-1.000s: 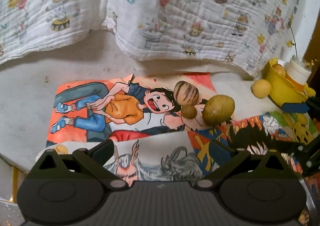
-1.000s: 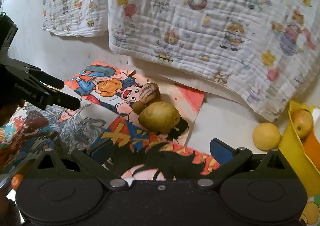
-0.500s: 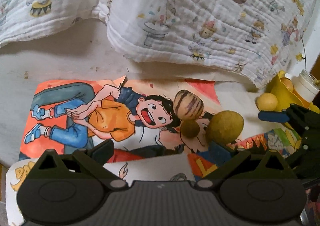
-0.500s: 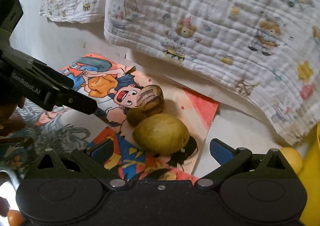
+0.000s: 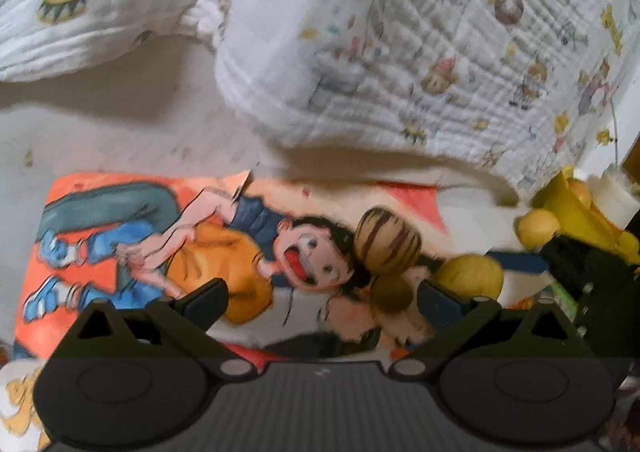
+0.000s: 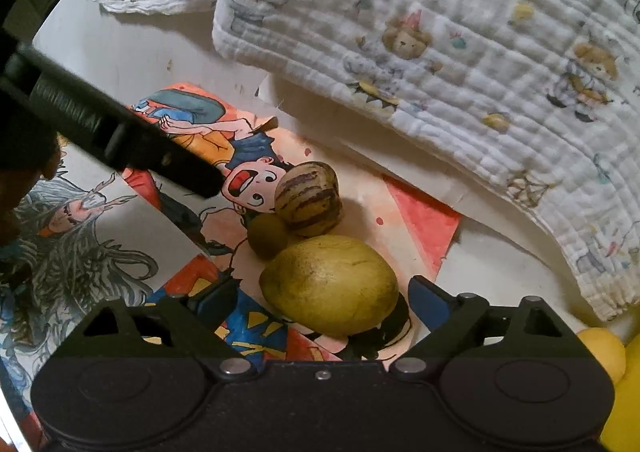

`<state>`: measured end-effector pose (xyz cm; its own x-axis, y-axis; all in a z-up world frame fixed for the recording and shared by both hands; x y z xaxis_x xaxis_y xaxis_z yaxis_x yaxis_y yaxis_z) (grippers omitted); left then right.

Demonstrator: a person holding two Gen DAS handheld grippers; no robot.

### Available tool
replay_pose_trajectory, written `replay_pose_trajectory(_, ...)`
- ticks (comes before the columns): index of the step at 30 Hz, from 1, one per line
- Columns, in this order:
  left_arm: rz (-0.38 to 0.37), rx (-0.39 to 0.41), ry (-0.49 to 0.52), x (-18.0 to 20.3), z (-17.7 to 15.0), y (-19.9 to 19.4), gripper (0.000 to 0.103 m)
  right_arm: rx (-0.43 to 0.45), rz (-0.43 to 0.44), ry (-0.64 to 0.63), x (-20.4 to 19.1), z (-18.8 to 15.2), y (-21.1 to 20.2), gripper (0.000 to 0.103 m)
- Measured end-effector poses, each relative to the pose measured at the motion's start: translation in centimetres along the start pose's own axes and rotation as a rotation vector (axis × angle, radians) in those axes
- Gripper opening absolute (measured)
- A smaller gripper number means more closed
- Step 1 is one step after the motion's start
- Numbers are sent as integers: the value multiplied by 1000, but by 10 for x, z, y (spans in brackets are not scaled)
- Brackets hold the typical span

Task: Organize fruits
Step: 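Grasp the second striped pepino with the left tool while the right tool grasps the yellow pear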

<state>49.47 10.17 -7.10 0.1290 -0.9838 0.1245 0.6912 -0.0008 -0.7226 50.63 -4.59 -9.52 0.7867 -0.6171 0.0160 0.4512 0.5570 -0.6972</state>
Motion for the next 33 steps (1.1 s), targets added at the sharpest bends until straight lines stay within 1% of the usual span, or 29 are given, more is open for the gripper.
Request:
replay_pose_trajectory(4,-42,25,-11,12,16,9,102,7,-9,5,1,1,6,87)
replay_pose_trajectory(8,-68,26,-11,23,25,21,99,8,-12,17,2,1,8,84)
replay_pose_trajectory(13,-88,23,36,39,26,34,95,13,-13,40,5,-1,9,80)
replay_pose_trajectory(16,-90,21,70,48,24,40,90,14,-11,56,6,-3,10,78)
replay_pose_trajectory(18,-91,13,77,51,24,43,83,19,-8,62,7,-4,10,78)
replay_pose_trajectory(23,-97,-16,55,52,22,55,72,30,-3,73,9,-6,9,78)
replay_pose_trajectory(25,-110,-22,43,51,22,57,70,31,-3,76,8,-6,9,78)
replay_pose_trajectory(29,-134,-39,30,51,24,60,63,31,-2,82,9,-5,10,78)
replay_pose_trajectory(31,-145,-51,32,53,22,63,61,28,1,87,10,-4,11,78)
replay_pose_trajectory(33,-166,-61,34,57,21,64,55,27,4,98,11,-4,12,78)
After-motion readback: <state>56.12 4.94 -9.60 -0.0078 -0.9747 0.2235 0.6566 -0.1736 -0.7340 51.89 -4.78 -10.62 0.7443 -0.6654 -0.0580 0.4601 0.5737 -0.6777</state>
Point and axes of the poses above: each gripper's, at about its wrist camera, not at the fingertips, and y roughly the way its jaws point, x to its right, z to its top, the point moved 9 cm from there along y, roughly the way its jaws point, and after that the axes turned 14 degrees about z, right-handed, at the moved point
